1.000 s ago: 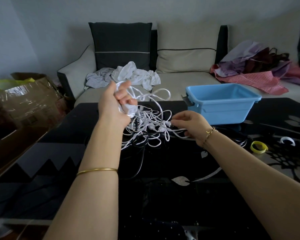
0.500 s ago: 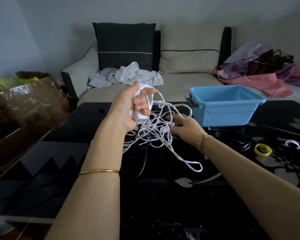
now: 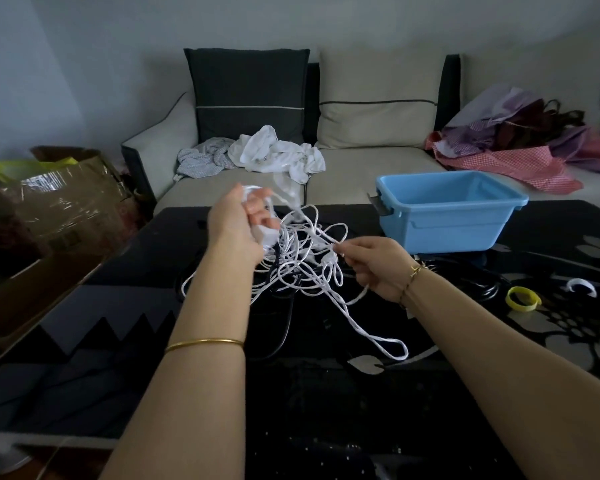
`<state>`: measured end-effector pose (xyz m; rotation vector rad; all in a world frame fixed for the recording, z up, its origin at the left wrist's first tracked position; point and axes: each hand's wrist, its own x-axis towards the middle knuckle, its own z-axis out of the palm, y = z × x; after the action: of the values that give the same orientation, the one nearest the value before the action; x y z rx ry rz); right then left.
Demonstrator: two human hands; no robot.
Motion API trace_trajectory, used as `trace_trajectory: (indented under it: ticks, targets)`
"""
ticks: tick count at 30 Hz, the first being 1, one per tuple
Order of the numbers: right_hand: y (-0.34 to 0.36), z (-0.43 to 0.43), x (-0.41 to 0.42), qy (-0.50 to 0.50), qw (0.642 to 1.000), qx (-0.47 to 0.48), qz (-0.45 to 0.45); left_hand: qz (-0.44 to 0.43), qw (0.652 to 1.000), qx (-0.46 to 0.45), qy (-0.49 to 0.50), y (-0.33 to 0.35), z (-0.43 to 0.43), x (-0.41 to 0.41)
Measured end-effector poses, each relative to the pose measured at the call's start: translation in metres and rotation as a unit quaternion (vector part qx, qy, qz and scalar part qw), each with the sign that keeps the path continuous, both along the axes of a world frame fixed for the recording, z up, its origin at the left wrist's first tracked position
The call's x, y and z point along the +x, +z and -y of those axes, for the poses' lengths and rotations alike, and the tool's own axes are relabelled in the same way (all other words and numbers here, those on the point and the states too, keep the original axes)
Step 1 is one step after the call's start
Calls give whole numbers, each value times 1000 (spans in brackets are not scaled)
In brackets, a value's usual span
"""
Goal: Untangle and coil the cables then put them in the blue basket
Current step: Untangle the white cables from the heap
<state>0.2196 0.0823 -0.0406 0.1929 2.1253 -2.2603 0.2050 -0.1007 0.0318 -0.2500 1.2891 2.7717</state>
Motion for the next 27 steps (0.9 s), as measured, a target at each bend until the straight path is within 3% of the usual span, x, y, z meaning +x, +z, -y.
trace_trajectory:
  ticks: [3, 5, 9, 11, 14, 16, 18, 20, 21, 23, 27]
  targets:
    - [-12, -20, -2, -58, 989, 118, 66, -24, 994, 20, 107, 9, 16, -1]
    - [-15, -32, -5, -61, 959, 251, 119, -53, 989, 39, 132, 13, 22, 1]
    - [-18, -42, -3, -12, 820, 548, 165, -91, 981, 31, 168, 19, 21, 3]
    - [-17, -38, 3, -9, 767, 617, 177, -93, 983, -15, 157, 19, 17, 3]
    - [-14, -29, 10, -26, 732, 660, 167, -85, 990, -91, 66, 14, 8, 1]
    - [-5, -23, 10, -65, 737, 663, 111, -87, 988, -129, -12, 11, 2, 3]
    - [7, -18, 6, -126, 800, 586, -6, -94, 980, -153, -81, 10, -4, 5]
    - [24, -7, 6, -185, 872, 432, -133, -102, 972, -169, -129, 9, -9, 7]
    - [33, 0, 7, -207, 890, 366, -176, -106, 968, -175, -146, 9, -11, 8]
    - [46, 11, 8, -228, 892, 313, -232, -111, 962, -187, -166, 9, -14, 9]
    - [46, 25, 10, -153, 851, 419, -278, -108, 955, -188, -203, 10, -18, 11]
